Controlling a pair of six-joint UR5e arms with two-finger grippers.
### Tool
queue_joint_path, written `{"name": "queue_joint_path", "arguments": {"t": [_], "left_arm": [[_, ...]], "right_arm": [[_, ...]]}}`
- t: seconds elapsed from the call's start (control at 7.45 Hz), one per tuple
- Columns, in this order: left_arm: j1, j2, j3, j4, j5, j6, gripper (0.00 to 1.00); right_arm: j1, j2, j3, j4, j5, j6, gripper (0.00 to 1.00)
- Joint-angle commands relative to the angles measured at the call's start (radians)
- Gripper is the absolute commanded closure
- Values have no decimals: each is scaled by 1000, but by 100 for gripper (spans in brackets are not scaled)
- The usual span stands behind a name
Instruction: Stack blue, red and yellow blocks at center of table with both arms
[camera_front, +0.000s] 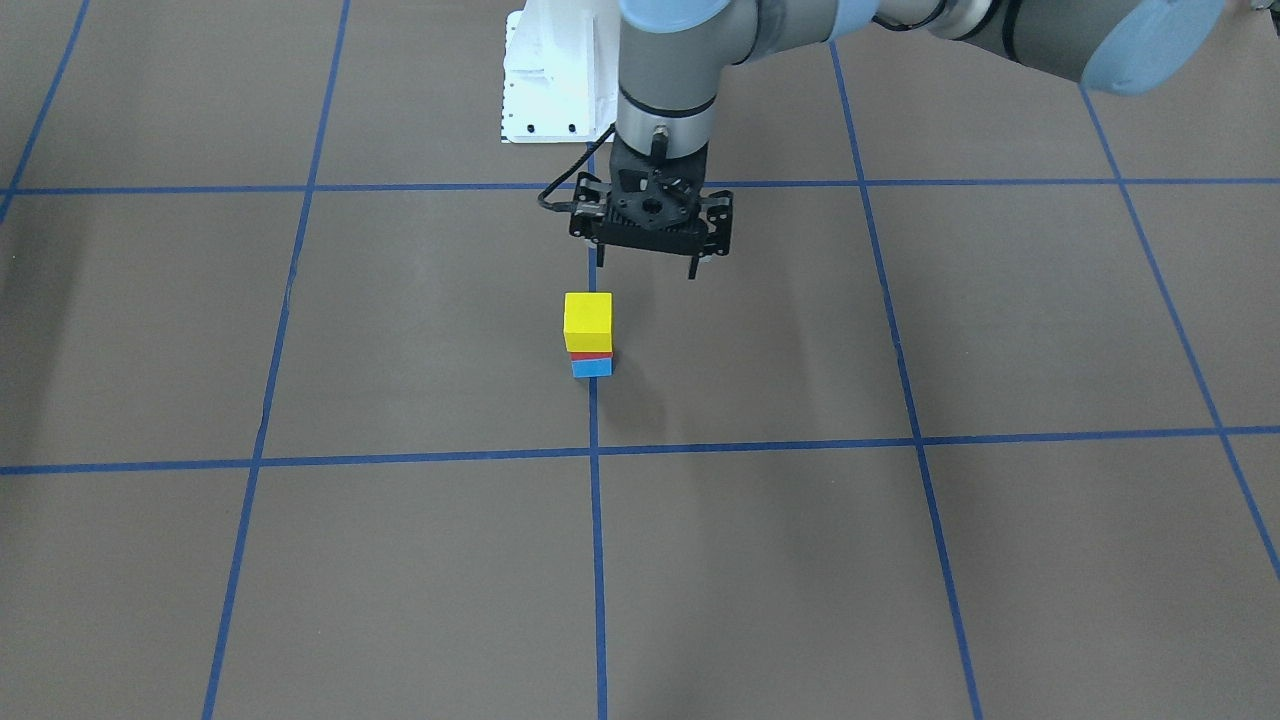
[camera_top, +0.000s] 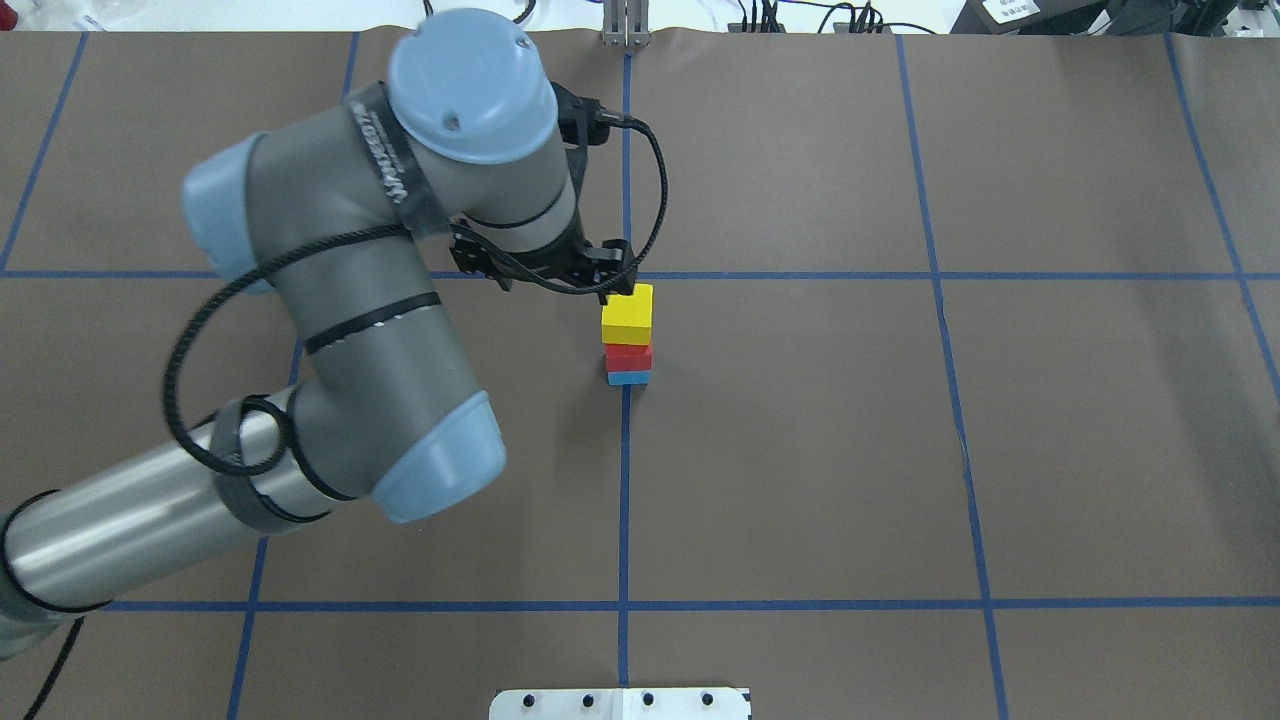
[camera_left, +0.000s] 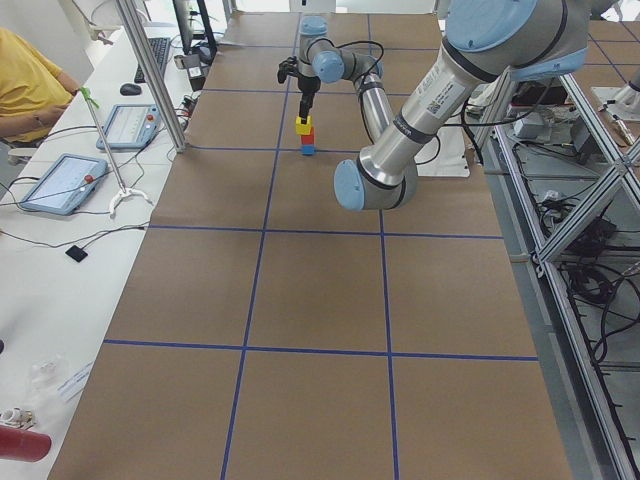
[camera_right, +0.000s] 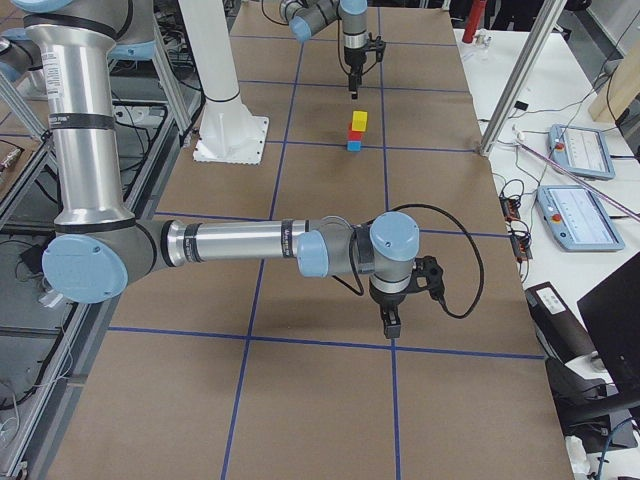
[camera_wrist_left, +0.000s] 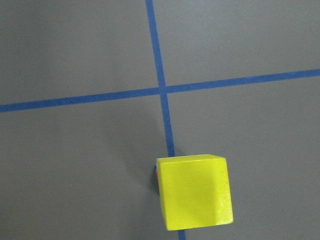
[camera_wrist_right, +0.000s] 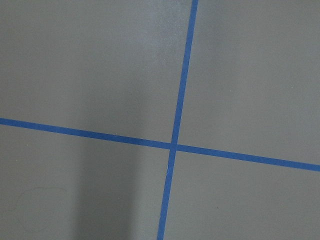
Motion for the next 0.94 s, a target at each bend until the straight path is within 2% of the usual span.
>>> {"name": "queue_joint_path", "arguments": {"t": [0.0,0.13,0.4,0.54,0.67,0.81], "left_arm": [[-223,207,-154,48,-113,282,0],[-378,321,-159,45,-230,546,0],[-625,513,-148,42,-336,926,0],[-707,615,-144,41,-340,1046,0],[-778,716,-135,19,-338,1090,0],[-787,796,-119,6,-334,1081,0]], "right_arm": [[27,2,1,-4,1,-1,0],[45,3,1,-5,2,-1,0],[57,3,3,-5,1,-9,0],[59,-1,3,-5,1,-12,0],[59,-12,1,4,-7,-18,0],[59,-29,8,8,-47,-19,0]]}}
